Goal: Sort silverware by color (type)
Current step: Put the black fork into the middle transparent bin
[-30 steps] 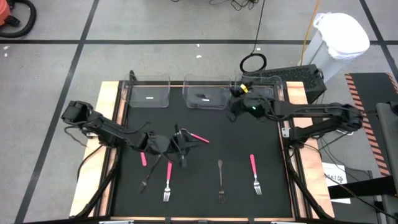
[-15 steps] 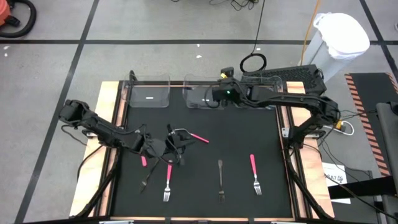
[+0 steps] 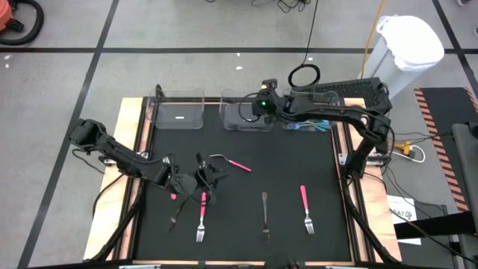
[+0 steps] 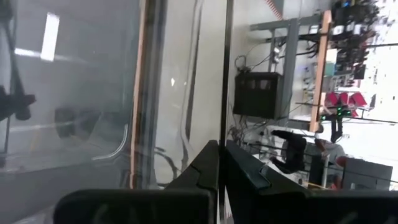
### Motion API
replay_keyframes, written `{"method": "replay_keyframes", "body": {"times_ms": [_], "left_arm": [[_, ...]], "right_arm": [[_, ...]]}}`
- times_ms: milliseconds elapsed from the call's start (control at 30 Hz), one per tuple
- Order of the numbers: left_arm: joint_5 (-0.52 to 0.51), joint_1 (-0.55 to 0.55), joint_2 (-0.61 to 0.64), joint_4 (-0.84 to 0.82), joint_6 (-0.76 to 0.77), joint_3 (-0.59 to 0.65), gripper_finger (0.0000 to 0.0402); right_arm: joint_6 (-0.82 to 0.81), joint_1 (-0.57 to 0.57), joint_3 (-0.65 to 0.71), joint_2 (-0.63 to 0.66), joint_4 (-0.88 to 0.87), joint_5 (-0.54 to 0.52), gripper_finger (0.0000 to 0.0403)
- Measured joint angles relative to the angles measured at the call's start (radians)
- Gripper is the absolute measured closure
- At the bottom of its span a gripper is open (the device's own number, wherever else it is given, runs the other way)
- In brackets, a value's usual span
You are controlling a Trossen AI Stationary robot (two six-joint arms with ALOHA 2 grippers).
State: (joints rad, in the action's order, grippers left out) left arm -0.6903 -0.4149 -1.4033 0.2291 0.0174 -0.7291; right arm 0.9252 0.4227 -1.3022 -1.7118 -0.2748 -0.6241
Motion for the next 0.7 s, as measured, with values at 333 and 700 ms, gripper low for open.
{"method": "replay_keyframes", "body": {"times_ms": [333, 700], "left_arm": [[-0.012, 0.002, 0.000, 0.034, 0.003, 0.017, 0.0320], [-0.012, 0.002, 0.000, 0.035, 0.002, 0.017, 0.0320]], "right_arm": [[0.020, 0.037, 0.001, -0.067, 0.008, 0.001, 0.0394], [0.013, 0.043, 0.001, -0.070, -0.006, -0.001, 0.0394]]}}
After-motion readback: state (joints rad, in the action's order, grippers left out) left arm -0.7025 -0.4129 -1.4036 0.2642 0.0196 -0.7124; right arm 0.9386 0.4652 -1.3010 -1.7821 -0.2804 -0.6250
